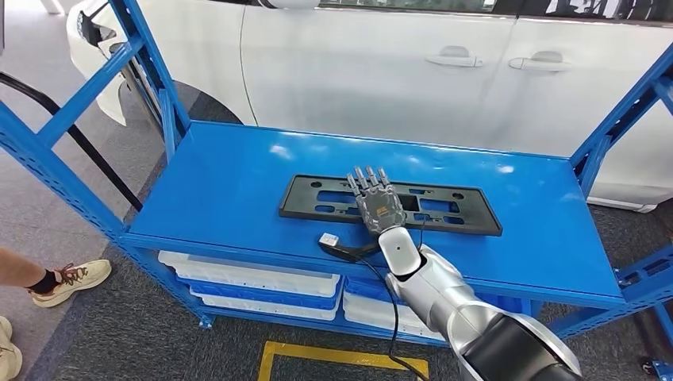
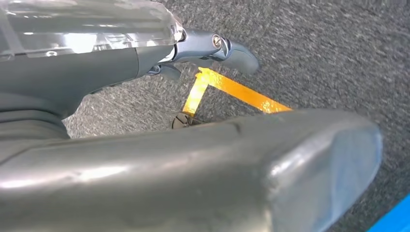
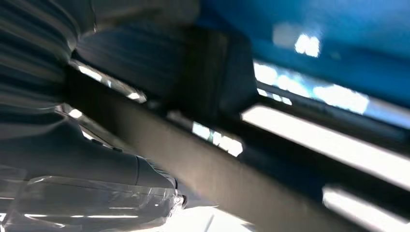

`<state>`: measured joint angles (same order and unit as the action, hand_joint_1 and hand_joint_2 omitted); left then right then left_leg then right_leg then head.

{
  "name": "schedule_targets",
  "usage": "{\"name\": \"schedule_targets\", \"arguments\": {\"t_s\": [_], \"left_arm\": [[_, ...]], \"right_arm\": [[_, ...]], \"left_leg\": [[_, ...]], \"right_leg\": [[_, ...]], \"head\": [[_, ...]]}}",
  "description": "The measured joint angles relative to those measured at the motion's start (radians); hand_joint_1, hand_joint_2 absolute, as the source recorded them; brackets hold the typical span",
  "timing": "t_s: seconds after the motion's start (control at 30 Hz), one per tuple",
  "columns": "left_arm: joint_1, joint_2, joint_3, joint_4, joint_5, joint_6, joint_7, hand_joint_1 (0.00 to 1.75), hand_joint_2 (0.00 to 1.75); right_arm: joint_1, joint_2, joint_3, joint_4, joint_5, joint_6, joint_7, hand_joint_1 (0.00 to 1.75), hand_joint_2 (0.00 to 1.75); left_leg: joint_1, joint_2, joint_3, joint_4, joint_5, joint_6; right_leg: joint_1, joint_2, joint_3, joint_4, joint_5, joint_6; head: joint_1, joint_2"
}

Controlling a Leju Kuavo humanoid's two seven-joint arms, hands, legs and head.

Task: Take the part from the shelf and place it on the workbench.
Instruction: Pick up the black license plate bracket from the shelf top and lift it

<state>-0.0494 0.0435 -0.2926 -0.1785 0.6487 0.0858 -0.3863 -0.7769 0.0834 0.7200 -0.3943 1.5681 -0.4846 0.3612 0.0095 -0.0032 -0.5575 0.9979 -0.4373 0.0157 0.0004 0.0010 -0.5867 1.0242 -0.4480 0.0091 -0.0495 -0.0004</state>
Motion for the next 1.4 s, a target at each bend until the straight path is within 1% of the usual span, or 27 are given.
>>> {"name": "schedule_targets", "arguments": {"t_s": [0.03, 0.1, 0.13, 0.17, 0.2, 0.23, 0.3, 0.33, 0.37, 0.5, 0.57, 0.63, 0.67, 0.7, 0.73, 0.8, 0.87, 0.93, 1.0, 1.03, 1.07, 1.13, 1.17, 1.2, 1.23, 1.33, 1.4], "left_arm": [[0.0, 0.0, 0.0, 0.0, 0.0, 0.0, 0.0, 0.0, 0.0], [0.0, 0.0, 0.0, 0.0, 0.0, 0.0, -0.001, 0.0, 0.0], [0.001, 0.0, 0.0, 0.0, 0.0, 0.0, -0.002, 0.0, 0.0], [0.002, 0.0, 0.0, 0.0, 0.0, 0.0, -0.002, 0.0, 0.0], [0.002, 0.0, 0.0, 0.0, 0.0, 0.0, -0.002, 0.0, 0.0], [0.003, 0.0, 0.0, 0.0, 0.0, 0.0, -0.002, 0.0, 0.0], [0.002, 0.0, 0.0, 0.0, 0.0, 0.0, -0.004, 0.0, 0.0], [0.002, 0.0, 0.0, 0.0, 0.0, 0.0, -0.005, 0.0, 0.0], [0.002, 0.0, 0.0, 0.0, 0.0, 0.0, -0.007, 0.0, 0.0], [0.003, 0.0, 0.0, 0.0, 0.0, -0.003, -0.019, 0.0, 0.0], [0.003, 0.002, 0.0, 0.0, 0.0, -0.014, -0.039, 0.0, 0.0], [0.005, 0.004, 0.0, 0.0, 0.0, -0.027, -0.061, 0.0, 0.0], [0.007, 0.005, 0.0, 0.0, 0.0, -0.032, -0.068, 0.0, 0.0], [0.008, 0.005, 0.0, 0.0, 0.0, -0.034, -0.071, 0.0, 0.0], [0.009, 0.006, 0.0, 0.0, 0.0, -0.035, -0.073, 0.0, 0.0], [0.009, 0.008, 0.0, 0.0, 0.0, -0.037, -0.076, 0.0, 0.0], [0.008, 0.008, 0.0, 0.0, 0.0, -0.038, -0.08, 0.0, 0.87], [0.009, 0.008, 0.0, 0.0, 0.0, -0.038, -0.093, 0.0, 1.75], [0.009, 0.008, 0.0, 0.0, 0.0, -0.037, -0.114, 0.0, 1.75], [0.008, 0.008, 0.0, 0.0, 0.0, -0.035, -0.122, 0.0, 1.75], [0.006, 0.008, 0.0, 0.0, 0.0, -0.032, -0.126, 0.0, 1.75], [0.005, 0.009, 0.0, 0.0, 0.0, -0.025, -0.128, 0.0, 1.75], [0.005, 0.009, 0.0, 0.0, 0.0, -0.023, -0.128, 0.0, 1.75], [0.005, 0.009, 0.0, 0.0, 0.0, -0.021, -0.13, 0.0, 1.75], [0.006, 0.01, 0.0, 0.0, 0.0, -0.021, -0.133, 0.0, 1.75], [0.005, 0.008, 0.0, 0.0, 0.0, -0.023, -0.152, 0.0, 1.75], [0.004, 0.007, -0.001, 0.0, 0.0, -0.034, -0.167, 0.0, 1.75]], "right_arm": [[-0.002, -0.004, -0.012, 0.005, 0.0, 0.005, -0.002, 1.48, 1.75], [-0.003, -0.01, -0.028, 0.014, -0.001, 0.011, -0.006, 1.75, 1.75], [-0.002, -0.012, -0.034, 0.018, -0.001, 0.013, -0.006, 1.75, 1.75], [-0.001, -0.014, -0.038, 0.022, -0.001, 0.014, -0.006, 1.75, 1.75], [-0.001, -0.015, -0.042, 0.025, -0.001, 0.014, -0.007, 1.75, 1.75], [-0.001, -0.016, -0.046, 0.027, -0.001, 0.014, -0.008, 1.75, 1.75], [-0.001, -0.018, -0.052, 0.03, -0.001, 0.013, -0.015, 1.75, 1.75], [-0.001, -0.018, -0.055, 0.031, -0.001, 0.012, -0.02, 1.75, 1.75], [-0.001, -0.018, -0.058, 0.033, -0.001, 0.011, -0.024, 1.75, 1.75], [-0.005, -0.017, -0.065, 0.035, -0.001, 0.007, -0.03, 1.75, 1.75], [-0.007, -0.015, -0.069, 0.037, -0.001, 0.007, -0.035, 1.75, 1.75], [-0.006, -0.014, -0.072, 0.038, 0.0, 0.006, -0.038, 1.75, 1.75], [-0.005, -0.014, -0.073, 0.039, 0.0, 0.005, -0.039, 1.75, 1.75], [-0.005, -0.014, -0.073, 0.039, 0.001, 0.004, -0.039, 1.75, 1.75], [-0.005, -0.014, -0.074, 0.04, 0.002, 0.004, -0.04, 1.75, 1.75], [-0.006, -0.014, -0.077, 0.041, 0.003, 0.004, -0.04, 1.75, 1.75], [-0.007, -0.014, -0.08, 0.041, 0.004, 0.004, -0.039, 1.75, 1.75], [-0.007, -0.014, -0.085, 0.042, 0.004, 0.0, -0.043, 1.75, 1.75], [-0.008, -0.014, -0.091, 0.042, 0.003, -0.005, -0.055, 1.75, 1.75], [-0.008, -0.014, -0.094, 0.042, 0.003, -0.007, -0.062, 1.75, 1.75], [-0.008, -0.014, -0.098, 0.042, 0.003, -0.01, -0.07, 1.75, 1.75], [-0.006, -0.011, -0.105, 0.042, 0.003, -0.023, -0.086, 1.75, 1.75], [-0.003, -0.009, -0.111, 0.042, 0.003, -0.034, -0.096, 1.75, 1.75], [-0.001, -0.006, -0.118, 0.042, -0.001, -0.05, -0.108, 1.75, 1.75], [0.002, -0.003, -0.127, 0.04, -0.01, -0.07, -0.126, 1.75, 1.75], [0.018, 0.01, -0.18, -0.008, -0.098, -0.151, -0.267, 1.75, 1.75], [0.049, 0.024, -0.241, -0.101, -0.236, -0.19, -0.46, 1.75, 1.75]], "left_leg": [[0.002, 0.0, -0.002, -0.002, 0.004, 0.006], [0.001, 0.001, -0.01, -0.003, 0.008, 0.012], [0.0, 0.001, -0.014, -0.002, 0.009, 0.014], [0.0, 0.001, -0.016, -0.001, 0.01, 0.014], [-0.001, 0.001, -0.017, 0.0, 0.01, 0.014], [-0.001, 0.001, -0.017, 0.0, 0.009, 0.013], [-0.004, 0.001, -0.015, 0.002, 0.008, 0.01], [-0.005, 0.0, -0.015, 0.003, 0.007, 0.007], [-0.007, 0.0, -0.017, 0.004, 0.007, 0.003], [-0.005, 0.0, -0.022, 0.014, -0.002, -0.018], [-0.002, 0.0, -0.056, 0.092, -0.048, -0.028], [0.002, 0.0, -0.122, 0.231, -0.111, -0.039], [0.005, 0.0, -0.147, 0.283, -0.126, -0.043], [0.007, 0.0, -0.155, 0.297, -0.119, -0.046], [0.01, 0.001, -0.144, 0.27, -0.095, -0.049], [0.014, 0.001, -0.08, 0.136, -0.027, -0.051], [0.013, -0.001, -0.034, 0.035, 0.003, -0.042], [0.009, -0.003, -0.028, 0.018, 0.002, -0.025], [0.01, -0.002, -0.028, 0.014, 0.006, -0.01], [0.01, -0.002, -0.028, 0.012, 0.008, -0.004], [0.011, -0.001, -0.028, 0.01, 0.01, 0.001], [0.009, -0.001, -0.031, 0.01, 0.01, 0.006], [0.008, -0.001, -0.031, 0.01, 0.01, 0.007], [0.007, -0.001, -0.032, 0.011, 0.009, 0.008], [0.006, -0.002, -0.031, 0.012, 0.009, 0.008], [0.004, -0.004, -0.032, 0.018, 0.004, 0.001], [0.001, -0.003, -0.037, 0.02, 0.002, -0.008]], "right_leg": [[-0.001, 0.0, -0.016, 0.035, -0.024, 0.005], [-0.005, 0.0, -0.074, 0.157, -0.092, 0.011], [-0.005, 0.0, -0.105, 0.221, -0.118, 0.013], [-0.006, 0.0, -0.124, 0.26, -0.126, 0.014], [-0.006, 0.0, -0.125, 0.263, -0.115, 0.014], [-0.006, 0.0, -0.105, 0.224, -0.085, 0.012], [-0.004, 0.0, -0.036, 0.083, -0.019, 0.002], [-0.001, -0.001, -0.01, 0.026, 0.001, -0.003], [0.001, -0.001, 0.004, -0.007, 0.009, -0.006], [-0.002, -0.003, 0.012, -0.029, 0.014, -0.022], [-0.007, -0.006, 0.017, -0.036, 0.017, -0.03], [-0.007, -0.007, 0.016, -0.036, 0.016, -0.033], [-0.007, -0.006, 0.016, -0.035, 0.016, -0.033], [-0.007, -0.006, 0.016, -0.034, 0.015, -0.033], [-0.008, -0.005, 0.016, -0.032, 0.014, -0.031], [-0.01, -0.003, 0.017, -0.025, 0.008, -0.022], [-0.008, -0.001, 0.014, -0.017, 0.003, -0.011], [-0.006, 0.001, 0.01, -0.016, 0.004, 0.0], [-0.009, 0.001, 0.007, -0.01, -0.003, 0.012], [-0.011, 0.0, -0.003, 0.013, -0.019, 0.017], [-0.012, 0.0, -0.023, 0.056, -0.046, 0.02], [-0.013, 0.0, -0.088, 0.191, -0.109, 0.023], [-0.013, 0.0, -0.118, 0.248, -0.127, 0.023], [-0.013, 0.0, -0.134, 0.276, -0.126, 0.023], [-0.013, 0.0, -0.131, 0.263, -0.105, 0.02], [-0.009, 0.0, -0.052, 0.077, -0.003, 0.005], [-0.004, 0.0, -0.024, 0.005, 0.016, -0.003]], "head": [[0.0, 0.0], [0.0, 0.0], [0.0, 0.0], [0.0, 0.0], [0.0, 0.0], [0.0, 0.0], [0.0, 0.0], [0.0, 0.0], [0.0, 0.0], [0.0, 0.0], [0.0, 0.0], [0.0, 0.0], [0.0, 0.0], [0.0, 0.0], [0.0, 0.0], [0.0, 0.0], [0.0, 0.0], [0.0, 0.0], [0.0, 0.0], [0.0, 0.0], [0.0, 0.0], [0.0, 0.0], [0.0, 0.0], [0.0, 0.0], [0.0, 0.0], [0.0, 0.0], [0.0, 0.0]]}}
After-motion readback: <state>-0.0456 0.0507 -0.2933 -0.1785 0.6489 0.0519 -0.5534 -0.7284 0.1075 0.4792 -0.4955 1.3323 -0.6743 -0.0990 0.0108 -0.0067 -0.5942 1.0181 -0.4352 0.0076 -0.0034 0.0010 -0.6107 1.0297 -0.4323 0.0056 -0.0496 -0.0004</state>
